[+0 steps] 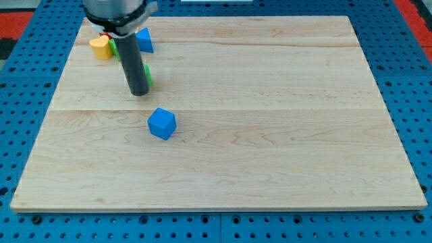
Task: Slide the blue cube closer to the group of blocks
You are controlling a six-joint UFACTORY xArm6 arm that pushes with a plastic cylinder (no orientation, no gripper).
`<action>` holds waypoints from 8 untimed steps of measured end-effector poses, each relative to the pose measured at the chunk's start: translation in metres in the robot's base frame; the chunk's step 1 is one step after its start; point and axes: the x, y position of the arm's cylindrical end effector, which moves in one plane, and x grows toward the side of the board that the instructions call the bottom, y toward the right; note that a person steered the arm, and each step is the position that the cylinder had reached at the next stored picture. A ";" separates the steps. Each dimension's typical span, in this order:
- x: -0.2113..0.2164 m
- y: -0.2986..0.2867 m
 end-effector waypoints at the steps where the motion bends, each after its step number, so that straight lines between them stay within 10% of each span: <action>1: -0.028 -0.012; 3: -0.060 -0.009; 6: 0.059 0.147; 8: 0.104 0.091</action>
